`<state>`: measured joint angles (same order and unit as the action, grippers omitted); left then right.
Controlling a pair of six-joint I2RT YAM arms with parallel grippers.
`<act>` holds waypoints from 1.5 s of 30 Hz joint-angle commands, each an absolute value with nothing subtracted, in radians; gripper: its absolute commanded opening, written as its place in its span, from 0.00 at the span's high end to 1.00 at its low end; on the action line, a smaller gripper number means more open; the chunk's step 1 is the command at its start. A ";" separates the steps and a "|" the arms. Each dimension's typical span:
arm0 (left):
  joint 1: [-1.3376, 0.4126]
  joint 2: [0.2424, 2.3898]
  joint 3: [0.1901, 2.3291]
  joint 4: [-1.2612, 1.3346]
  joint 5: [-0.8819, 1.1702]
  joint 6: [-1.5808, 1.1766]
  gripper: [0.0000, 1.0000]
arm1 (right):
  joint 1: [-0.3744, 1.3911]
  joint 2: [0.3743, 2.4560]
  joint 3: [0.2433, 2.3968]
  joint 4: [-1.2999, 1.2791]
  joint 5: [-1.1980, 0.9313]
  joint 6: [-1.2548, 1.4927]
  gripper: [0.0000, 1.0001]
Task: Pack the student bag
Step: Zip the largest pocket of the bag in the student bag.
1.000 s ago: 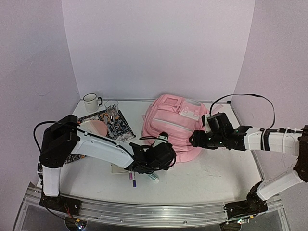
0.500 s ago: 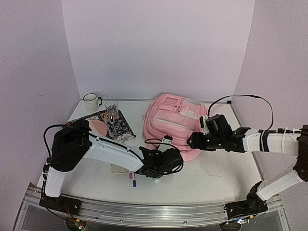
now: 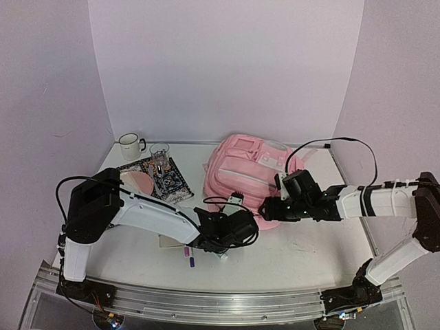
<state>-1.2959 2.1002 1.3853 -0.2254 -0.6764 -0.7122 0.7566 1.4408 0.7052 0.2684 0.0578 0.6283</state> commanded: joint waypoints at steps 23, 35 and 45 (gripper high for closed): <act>-1.073 1.771 1.056 0.126 0.096 -0.774 1.00 | 0.743 1.652 0.732 0.292 0.261 0.632 0.29; -0.980 1.714 0.928 0.140 0.081 -0.777 1.00 | 0.558 1.596 0.675 0.294 0.236 0.656 0.32; -1.027 1.804 0.990 0.153 0.086 -0.699 0.99 | 0.618 1.584 0.694 0.348 0.057 0.499 0.31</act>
